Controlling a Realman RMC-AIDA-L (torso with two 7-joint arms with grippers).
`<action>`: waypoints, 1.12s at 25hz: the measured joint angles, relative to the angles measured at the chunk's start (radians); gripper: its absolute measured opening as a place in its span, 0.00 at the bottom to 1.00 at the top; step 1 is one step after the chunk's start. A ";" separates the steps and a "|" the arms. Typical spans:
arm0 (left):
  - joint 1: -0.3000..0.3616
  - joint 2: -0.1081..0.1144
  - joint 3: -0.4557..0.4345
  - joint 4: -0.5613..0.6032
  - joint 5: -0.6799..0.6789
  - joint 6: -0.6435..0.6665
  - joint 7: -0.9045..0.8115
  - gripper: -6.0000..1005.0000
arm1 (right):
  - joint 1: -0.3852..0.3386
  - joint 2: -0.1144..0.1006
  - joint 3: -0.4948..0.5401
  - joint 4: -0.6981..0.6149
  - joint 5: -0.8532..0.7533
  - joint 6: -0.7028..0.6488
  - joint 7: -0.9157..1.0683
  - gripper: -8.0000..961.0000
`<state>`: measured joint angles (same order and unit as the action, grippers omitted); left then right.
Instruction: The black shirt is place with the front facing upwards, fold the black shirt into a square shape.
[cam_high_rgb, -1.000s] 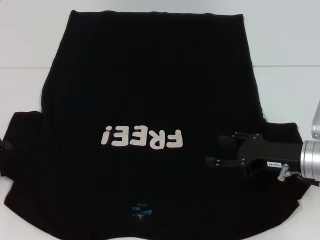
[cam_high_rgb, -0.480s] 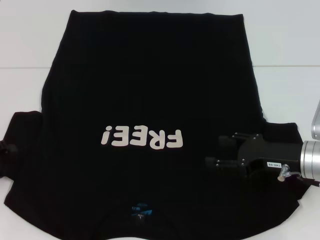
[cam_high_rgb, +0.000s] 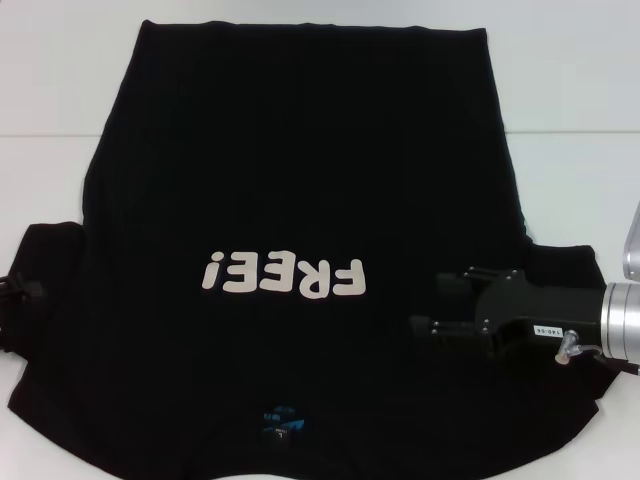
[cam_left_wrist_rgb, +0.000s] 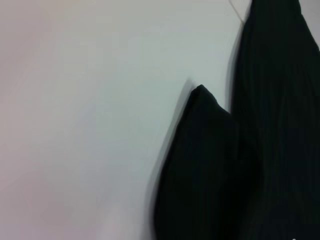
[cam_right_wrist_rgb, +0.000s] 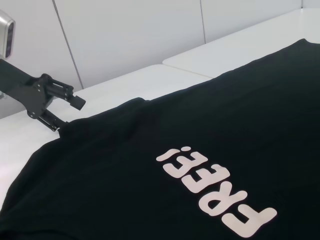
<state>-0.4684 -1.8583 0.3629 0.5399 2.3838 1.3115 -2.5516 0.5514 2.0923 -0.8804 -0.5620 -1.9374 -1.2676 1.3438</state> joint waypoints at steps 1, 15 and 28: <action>0.000 0.000 0.006 0.000 0.000 -0.004 0.000 0.91 | -0.001 0.000 0.000 -0.001 0.000 -0.001 0.000 0.83; -0.006 -0.005 0.043 0.011 0.000 -0.015 0.024 0.74 | 0.001 0.000 0.002 -0.006 0.001 -0.006 0.001 0.82; -0.006 -0.003 0.046 0.012 0.000 -0.027 0.025 0.11 | 0.003 0.000 0.002 -0.006 0.002 -0.005 0.002 0.81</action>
<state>-0.4742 -1.8613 0.4089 0.5523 2.3836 1.2847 -2.5263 0.5540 2.0922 -0.8789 -0.5676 -1.9358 -1.2728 1.3453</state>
